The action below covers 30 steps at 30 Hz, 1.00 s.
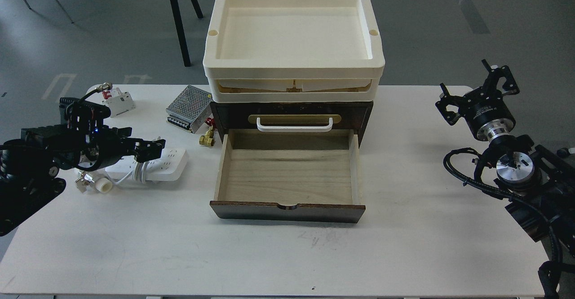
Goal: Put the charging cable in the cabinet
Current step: 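Grasp the white power strip and lift it with the left gripper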
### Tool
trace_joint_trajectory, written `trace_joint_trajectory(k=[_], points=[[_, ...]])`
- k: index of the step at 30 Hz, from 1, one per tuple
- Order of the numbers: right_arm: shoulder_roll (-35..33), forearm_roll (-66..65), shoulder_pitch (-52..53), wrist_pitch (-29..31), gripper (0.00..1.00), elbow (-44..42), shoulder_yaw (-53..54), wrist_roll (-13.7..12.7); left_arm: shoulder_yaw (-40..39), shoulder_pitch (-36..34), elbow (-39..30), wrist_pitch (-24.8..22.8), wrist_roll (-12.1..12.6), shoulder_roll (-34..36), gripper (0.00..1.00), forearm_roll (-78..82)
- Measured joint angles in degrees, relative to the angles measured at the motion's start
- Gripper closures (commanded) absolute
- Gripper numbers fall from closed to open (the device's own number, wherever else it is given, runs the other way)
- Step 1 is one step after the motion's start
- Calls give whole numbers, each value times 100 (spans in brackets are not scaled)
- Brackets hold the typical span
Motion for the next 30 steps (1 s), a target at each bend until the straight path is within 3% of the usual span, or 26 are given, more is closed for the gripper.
trace_joint_trajectory(k=[4,6,9,14,23,26,30], points=[[1,0,-8,0,0,0,-7,0,250,5,15,92,-2,-25,9,2],[4,0,-8,0,0,0,-9,0,289,8,38,108,-1,-52,17,2],[4,0,-8,0,0,0,-9,0,309,8,172,113,3,-144,46,12],[2,0,-8,0,0,-1,-10,0,312,-16,401,110,-9,-172,79,17],[-1,0,-4,0,0,2,-13,0,318,20,421,46,-112,-139,85,3],[-1,0,-4,0,0,2,-14,0,316,-3,419,36,-113,-139,94,-18],[-1,0,-4,0,0,3,-15,0,271,-87,360,16,-119,-59,98,-47]])
